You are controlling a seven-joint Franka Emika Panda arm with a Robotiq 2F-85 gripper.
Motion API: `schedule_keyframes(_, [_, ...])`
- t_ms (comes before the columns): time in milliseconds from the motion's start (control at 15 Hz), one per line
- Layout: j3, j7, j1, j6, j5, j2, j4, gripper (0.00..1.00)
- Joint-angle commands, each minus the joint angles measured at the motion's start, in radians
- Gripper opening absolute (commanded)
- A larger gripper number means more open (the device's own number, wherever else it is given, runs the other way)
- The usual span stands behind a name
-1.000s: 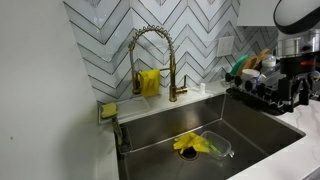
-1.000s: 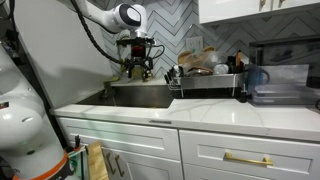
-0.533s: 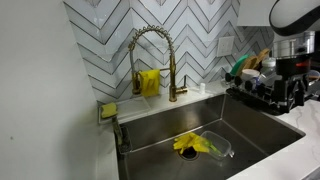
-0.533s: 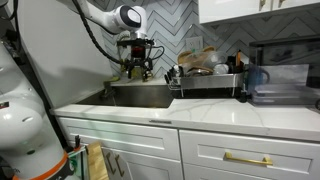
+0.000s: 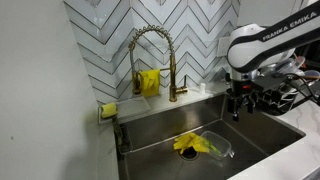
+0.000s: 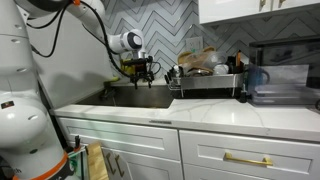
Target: Remove the lunchbox from the sink, put it on the counter, remove the lunchbox from the drying rack put it on the counter, put the lunchbox with a spoon in it in the lunchbox on the right and put them in the sink
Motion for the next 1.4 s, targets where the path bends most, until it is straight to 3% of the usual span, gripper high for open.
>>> schedule_keyframes(0, [0.000,0.026,0.007,0.034,-0.021,0.032,0.011,1.00])
schedule_keyframes(400, [-0.003,0.055,0.016,0.061,-0.045,0.091,0.051,1.00])
schedule_keyframes(1200, [-0.011,0.048,0.066,0.049,-0.021,0.463,0.291,1.00])
schedule_keyframes(1267, [-0.015,0.051,0.060,0.055,-0.027,0.414,0.240,1.00])
schedule_keyframes(1333, [-0.015,0.051,0.064,0.055,-0.027,0.435,0.259,1.00])
